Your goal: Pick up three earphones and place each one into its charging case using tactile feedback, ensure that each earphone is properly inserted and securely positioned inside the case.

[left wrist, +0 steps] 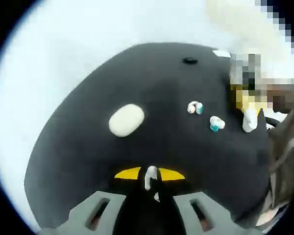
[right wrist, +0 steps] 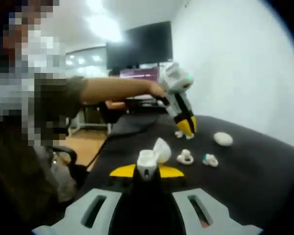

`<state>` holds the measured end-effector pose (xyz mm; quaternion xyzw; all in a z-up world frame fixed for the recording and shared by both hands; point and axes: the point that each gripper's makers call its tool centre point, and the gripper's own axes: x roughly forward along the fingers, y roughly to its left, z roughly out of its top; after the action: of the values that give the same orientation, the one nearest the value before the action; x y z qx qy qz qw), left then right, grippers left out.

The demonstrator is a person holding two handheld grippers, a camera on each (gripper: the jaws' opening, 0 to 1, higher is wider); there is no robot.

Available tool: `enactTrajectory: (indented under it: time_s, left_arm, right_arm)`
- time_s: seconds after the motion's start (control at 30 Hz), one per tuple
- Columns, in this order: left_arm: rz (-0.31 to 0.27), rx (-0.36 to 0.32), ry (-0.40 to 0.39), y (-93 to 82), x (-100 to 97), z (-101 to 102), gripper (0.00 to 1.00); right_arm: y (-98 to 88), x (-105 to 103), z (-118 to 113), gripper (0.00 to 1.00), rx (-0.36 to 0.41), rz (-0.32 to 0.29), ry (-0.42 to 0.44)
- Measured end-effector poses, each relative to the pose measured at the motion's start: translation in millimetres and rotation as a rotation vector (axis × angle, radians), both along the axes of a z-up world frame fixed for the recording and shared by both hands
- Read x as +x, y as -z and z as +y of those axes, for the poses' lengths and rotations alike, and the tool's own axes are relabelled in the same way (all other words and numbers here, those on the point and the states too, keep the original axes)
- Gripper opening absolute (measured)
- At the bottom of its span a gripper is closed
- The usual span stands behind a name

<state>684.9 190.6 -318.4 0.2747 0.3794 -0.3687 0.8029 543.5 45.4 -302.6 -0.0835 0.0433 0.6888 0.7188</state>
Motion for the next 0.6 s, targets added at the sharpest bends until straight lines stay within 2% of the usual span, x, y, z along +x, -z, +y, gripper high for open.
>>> enactTrajectory:
  time_s: [0.07, 0.23, 0.33, 0.47, 0.6]
  left_arm:
    - [-0.035, -0.014, -0.036, -3.4, 7.4, 0.4, 0.09]
    - [-0.064, -0.043, -0.115, -14.4, 20.2, 16.1, 0.08]
    - [-0.07, -0.081, -0.124, -21.7, 22.4, 22.2, 0.07]
    - [0.0, -0.137, 0.01, -17.7, 2.6, 12.8, 0.1]
    - [0.028, -0.111, 0.159, -6.5, -11.5, 7.2, 0.14]
  right_arm:
    - [-0.2, -0.8, 0.0, 0.17, 0.002, -0.003, -0.002]
    - [-0.3, -2.2, 0.2, 0.17, 0.002, -0.008, -0.003]
    - [-0.1, -3.0, 0.4, 0.17, 0.001, -0.012, -0.003]
    - [-0.1, -4.1, 0.6, 0.17, 0.001, -0.011, -0.003]
    - [0.2, -4.8, 1.0, 0.17, -0.001, -0.012, -0.002]
